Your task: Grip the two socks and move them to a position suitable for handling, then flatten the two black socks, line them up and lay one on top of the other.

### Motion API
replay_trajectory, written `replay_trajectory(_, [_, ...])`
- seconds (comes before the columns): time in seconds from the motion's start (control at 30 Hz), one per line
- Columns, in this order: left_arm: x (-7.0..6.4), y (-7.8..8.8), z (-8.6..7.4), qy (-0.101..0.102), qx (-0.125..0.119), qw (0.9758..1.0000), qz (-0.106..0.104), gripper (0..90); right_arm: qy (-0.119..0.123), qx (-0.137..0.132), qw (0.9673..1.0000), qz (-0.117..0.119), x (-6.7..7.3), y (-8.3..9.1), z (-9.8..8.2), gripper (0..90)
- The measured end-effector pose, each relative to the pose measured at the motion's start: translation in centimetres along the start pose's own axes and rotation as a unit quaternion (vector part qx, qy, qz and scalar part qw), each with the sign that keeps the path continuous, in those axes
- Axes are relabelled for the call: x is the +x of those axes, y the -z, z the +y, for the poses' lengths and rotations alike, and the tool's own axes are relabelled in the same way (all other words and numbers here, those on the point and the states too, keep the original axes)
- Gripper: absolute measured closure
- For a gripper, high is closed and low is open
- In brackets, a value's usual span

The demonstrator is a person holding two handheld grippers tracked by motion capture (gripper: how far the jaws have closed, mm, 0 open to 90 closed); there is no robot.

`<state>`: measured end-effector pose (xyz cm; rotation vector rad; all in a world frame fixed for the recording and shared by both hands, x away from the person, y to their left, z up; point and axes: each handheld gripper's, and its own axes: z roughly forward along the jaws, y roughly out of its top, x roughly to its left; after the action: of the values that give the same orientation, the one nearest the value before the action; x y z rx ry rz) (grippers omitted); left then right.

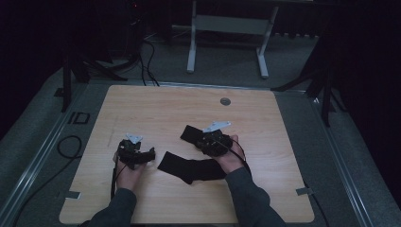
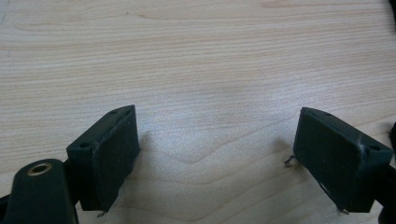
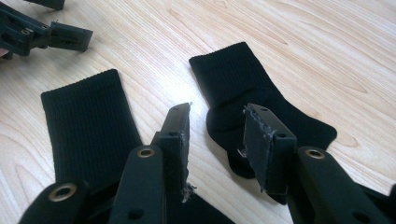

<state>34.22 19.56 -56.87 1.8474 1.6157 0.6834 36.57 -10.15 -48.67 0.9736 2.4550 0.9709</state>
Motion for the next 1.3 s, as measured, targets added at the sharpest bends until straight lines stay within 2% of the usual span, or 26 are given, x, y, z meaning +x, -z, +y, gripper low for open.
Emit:
replay_trajectory(0.3, [0.0,0.0,0.0,-0.002,0.000,1.0000,-0.001,14.7,0.005,0.015,0.9999,0.000,0.0,-1.5,0.7,60.6])
replay_trajectory(0.5, [0.0,0.0,0.0,-0.001,0.000,1.0000,-0.001,14.7,-0.004,0.029,0.9996,0.004,-0.4,-2.6,0.9,60.7])
replay_trajectory(0.77, [0.0,0.0,0.0,-0.002,0.001,1.0000,-0.001,14.7,-0.013,0.050,0.9986,0.007,-0.9,-4.1,1.2,74.9])
replay_trajectory(1.03, [0.0,0.0,0.0,-0.002,0.001,1.0000,-0.001,14.7,-0.017,0.065,0.9977,0.007,-0.7,-5.7,1.6,68.0])
replay_trajectory(1.13, [0.0,0.0,0.0,-0.002,0.001,1.0000,-0.001,14.7,-0.040,0.076,0.9962,0.014,-1.1,-6.6,1.6,63.1])
replay_trajectory(1.3, [0.0,0.0,0.0,-0.002,0.001,1.0000,-0.001,14.7,-0.048,0.110,0.9927,0.011,-1.1,-8.0,1.2,60.4])
